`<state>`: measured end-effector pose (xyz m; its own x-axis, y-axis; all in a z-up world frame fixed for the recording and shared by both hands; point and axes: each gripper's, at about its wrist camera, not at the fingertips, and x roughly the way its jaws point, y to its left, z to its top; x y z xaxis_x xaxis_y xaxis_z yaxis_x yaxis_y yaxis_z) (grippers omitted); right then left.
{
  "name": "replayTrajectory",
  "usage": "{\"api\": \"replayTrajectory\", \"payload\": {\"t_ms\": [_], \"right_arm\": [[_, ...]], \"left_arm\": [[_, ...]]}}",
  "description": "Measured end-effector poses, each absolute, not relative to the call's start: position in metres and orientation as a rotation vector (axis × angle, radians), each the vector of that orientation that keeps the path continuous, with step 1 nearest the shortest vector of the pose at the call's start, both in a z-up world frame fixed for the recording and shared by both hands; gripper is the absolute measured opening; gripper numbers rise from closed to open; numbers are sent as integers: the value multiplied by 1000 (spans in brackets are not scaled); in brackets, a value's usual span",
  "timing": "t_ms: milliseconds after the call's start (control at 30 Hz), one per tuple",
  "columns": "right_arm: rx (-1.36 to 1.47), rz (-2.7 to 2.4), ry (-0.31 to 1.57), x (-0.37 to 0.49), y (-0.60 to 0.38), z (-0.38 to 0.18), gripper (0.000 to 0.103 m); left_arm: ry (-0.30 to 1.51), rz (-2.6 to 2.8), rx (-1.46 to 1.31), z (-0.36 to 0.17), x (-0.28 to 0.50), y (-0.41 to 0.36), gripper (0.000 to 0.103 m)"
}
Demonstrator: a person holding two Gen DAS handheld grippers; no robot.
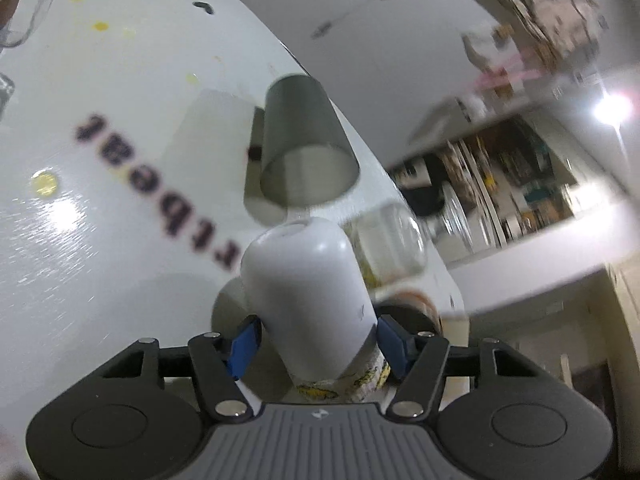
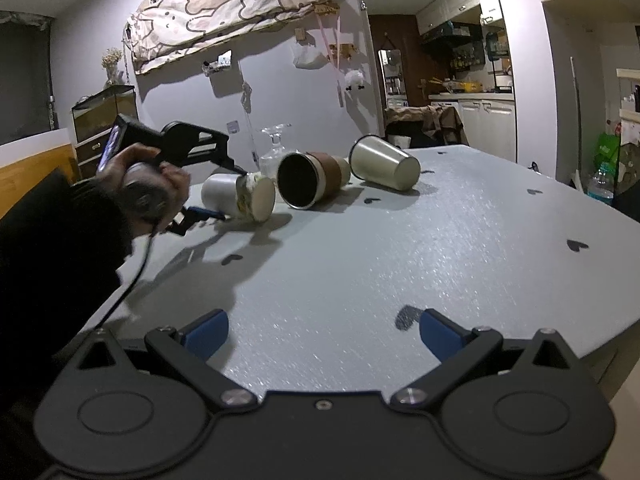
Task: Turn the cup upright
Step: 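Lift the white cup with the left gripper and rotate it toward upright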
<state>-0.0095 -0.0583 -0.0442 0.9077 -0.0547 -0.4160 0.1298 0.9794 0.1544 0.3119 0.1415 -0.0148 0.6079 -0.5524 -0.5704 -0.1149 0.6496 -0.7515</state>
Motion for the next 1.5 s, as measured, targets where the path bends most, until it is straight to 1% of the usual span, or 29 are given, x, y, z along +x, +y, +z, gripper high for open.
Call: {"api": "replayTrajectory", "payload": {"t_ms": [200,267,567,767,800,833,1000,1133,1267,1500], "right_arm": [[179,-69,416,-4,-48,-42,103],[172,-56,417,-2,-44,-41,103],[142,-43,396,-2,-34,-33,103],[160,-27,385,2,-32,-30,103],[162,-21,383,3,-31,-29,103],[165,-17,382,5,-29,-27,103],[200,21,415,21,-17,-25,103],[176,66,464,36,5,-32,102],[135,67,467,38,20,-33,102],[122,18,495,40,19,-35,102]], "left_arm": [[931,-381,-747,-7,277,157,61],[932,-389,-752,-10,270,164,57],[1021,-493,-715,-16,231,191,56],[1029,-540,-693,-11,198,226,55],[1030,-545,-687,-9,192,232,55],[1028,-551,-681,-8,186,238,51],[1001,-573,-665,-5,163,263,51],[974,-573,-657,-10,156,275,53],[946,-563,-655,-13,159,280,53],[918,-603,-628,-15,168,262,53]]}}
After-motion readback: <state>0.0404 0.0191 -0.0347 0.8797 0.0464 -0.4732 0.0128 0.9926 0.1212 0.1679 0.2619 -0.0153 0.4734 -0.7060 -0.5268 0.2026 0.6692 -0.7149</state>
